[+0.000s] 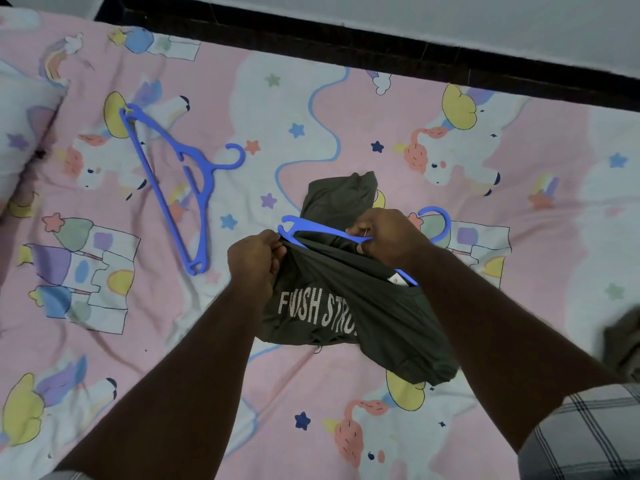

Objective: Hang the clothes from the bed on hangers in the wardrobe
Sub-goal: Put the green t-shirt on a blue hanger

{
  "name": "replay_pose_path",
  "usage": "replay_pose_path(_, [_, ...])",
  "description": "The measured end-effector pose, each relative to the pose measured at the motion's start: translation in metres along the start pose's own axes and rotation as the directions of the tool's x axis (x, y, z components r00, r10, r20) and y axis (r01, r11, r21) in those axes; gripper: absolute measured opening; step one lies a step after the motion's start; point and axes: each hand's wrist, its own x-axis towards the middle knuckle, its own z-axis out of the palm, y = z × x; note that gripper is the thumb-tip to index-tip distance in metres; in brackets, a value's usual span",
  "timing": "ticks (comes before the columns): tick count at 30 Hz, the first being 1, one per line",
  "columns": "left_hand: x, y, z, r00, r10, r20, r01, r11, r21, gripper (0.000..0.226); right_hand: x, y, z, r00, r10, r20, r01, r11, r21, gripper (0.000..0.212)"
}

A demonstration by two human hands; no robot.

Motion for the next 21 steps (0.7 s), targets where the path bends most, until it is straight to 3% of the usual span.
replay_pose_path(8, [-0.018,0.013,-0.003,0.958,0.285,0.018,-0.276,0.91,0.309,0.012,-0.016,-0.015,0.004,0.998,-0.031,0.059,0.042,0.98,-0.193,0.04])
replay_pose_path(12, [-0.02,0.019,-0.013,0.962,0.272,-0.021,-0.256,0.926,0.277,0.011,-0.023,-0.024,0.0,0.994,-0.075,0.079,0.093,0.963,-0.253,0.038])
replay_pose_path(14, [-0.025,0.024,-0.01,0.942,0.334,0.026,-0.326,0.895,0.303,0.009,-0.03,-0.029,0.005,0.989,-0.12,0.092,0.142,0.943,-0.302,0.04])
replay_pose_path(18, [-0.04,0.038,0.006,0.853,0.433,0.29,-0.521,0.731,0.441,0.008,-0.04,-0.039,0.014,0.983,-0.166,0.081,0.183,0.927,-0.326,0.045])
replay_pose_path(21, [-0.051,0.033,0.008,0.786,0.456,0.417,-0.615,0.505,0.606,0.022,-0.043,-0.048,0.011,0.993,-0.089,0.083,0.106,0.965,-0.241,0.051])
